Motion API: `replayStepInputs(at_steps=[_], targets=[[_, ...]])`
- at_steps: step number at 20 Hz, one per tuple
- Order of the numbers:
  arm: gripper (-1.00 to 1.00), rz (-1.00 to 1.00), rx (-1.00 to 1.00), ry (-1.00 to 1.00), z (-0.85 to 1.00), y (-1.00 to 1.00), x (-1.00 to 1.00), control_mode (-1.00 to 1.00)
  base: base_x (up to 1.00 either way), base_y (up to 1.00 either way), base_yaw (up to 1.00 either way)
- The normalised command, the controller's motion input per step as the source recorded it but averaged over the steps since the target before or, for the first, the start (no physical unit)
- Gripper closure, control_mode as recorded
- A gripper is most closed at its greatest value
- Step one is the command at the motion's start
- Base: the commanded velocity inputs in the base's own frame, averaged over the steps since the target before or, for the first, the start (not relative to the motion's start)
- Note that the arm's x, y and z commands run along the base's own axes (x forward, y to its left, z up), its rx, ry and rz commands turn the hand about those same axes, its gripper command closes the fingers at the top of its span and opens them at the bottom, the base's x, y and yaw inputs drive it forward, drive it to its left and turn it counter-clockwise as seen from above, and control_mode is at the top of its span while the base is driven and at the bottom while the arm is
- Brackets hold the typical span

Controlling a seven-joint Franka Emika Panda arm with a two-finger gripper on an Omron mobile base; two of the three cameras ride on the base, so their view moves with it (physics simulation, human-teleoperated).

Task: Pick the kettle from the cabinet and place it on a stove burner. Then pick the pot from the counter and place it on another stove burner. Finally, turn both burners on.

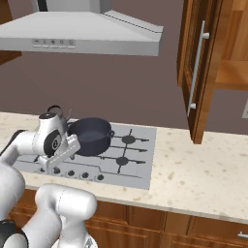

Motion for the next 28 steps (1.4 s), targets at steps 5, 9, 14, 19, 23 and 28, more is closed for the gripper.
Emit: replayStepInputs(at_steps=[5,9,14,19,23,28], targets=[[-1.00,0.01,0.00,0.02,-0.29,0.10,0.12,-1.00,0.00,0.00,0.00],[-1.00,0.04,0.00,0.00,-0.22,0.01,0.01,-1.00,0.00,0.00,0.00],[-1.00,0.06,0.00,0.00,-0.27,0.00,0.03,-1.00,0.00,0.00,0.00],[-1.00,0.06,0.00,0.00,-0.20,0.00,0.06,-1.00,0.00,0.00,0.00],[-1.00,0.06,0.00,0.00,-0.11,0.00,0.10,-1.00,0.00,0.00,0.00],[-1.00,0.08,0.00,0.00,-0.11,0.00,0.16,-1.00,0.00,0.00,0.00]])
